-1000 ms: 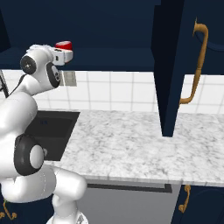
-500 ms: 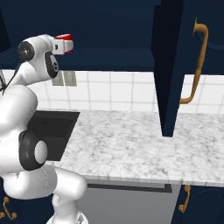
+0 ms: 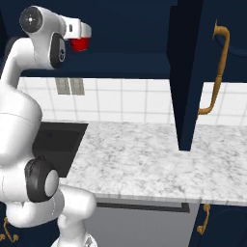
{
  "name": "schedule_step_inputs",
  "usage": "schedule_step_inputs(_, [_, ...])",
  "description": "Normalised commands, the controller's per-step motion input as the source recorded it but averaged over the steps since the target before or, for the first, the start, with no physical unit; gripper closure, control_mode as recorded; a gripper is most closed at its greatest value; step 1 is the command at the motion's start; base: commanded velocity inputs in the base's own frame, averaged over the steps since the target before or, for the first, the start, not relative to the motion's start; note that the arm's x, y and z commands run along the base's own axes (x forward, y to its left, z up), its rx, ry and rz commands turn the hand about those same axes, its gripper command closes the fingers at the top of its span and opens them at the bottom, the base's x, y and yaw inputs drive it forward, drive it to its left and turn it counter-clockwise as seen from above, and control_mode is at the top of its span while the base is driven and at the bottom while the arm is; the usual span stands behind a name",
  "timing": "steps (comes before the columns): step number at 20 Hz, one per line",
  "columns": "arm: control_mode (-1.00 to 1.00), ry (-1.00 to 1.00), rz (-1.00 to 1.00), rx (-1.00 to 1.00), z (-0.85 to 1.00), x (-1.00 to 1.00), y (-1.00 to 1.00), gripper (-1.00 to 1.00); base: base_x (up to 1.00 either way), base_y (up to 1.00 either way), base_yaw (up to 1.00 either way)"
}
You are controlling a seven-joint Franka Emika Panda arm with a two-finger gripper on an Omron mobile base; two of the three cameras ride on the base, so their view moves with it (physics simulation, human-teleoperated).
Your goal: Gather all objects into one cabinet and sort the glasses and bowls to opposite sides.
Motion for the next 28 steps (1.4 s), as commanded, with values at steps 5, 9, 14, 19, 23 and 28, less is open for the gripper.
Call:
schedule_step_inputs(5, [-1.0, -0.11, 0.1, 0.32, -0.22, -1.0, -1.0, 1.0, 0.0, 0.0, 0.0])
schedule_step_inputs(9, [-1.0, -0.18, 0.1, 0.46, 0.02, -1.0, -0.8, 1.0, 0.0, 0.0, 0.0])
schedule_step_inputs(14, [-1.0, -0.08, 0.0, 0.18, 0.81, -1.0, -0.41, 1.0, 0.0, 0.0, 0.0])
schedule_step_inputs(19, [-1.0, -0.01, 0.03, -0.06, 0.72, -1.0, -0.39, 1.0, 0.0, 0.0, 0.0])
schedule_step_inputs(23, [-1.0, 0.02, 0.1, -0.3, 0.42, -1.0, -0.13, 1.0, 0.0, 0.0, 0.0])
schedule_step_inputs(28, [-1.0, 0.02, 0.06, -0.24, 0.02, -1.0, 0.0, 1.0, 0.0, 0.0, 0.0])
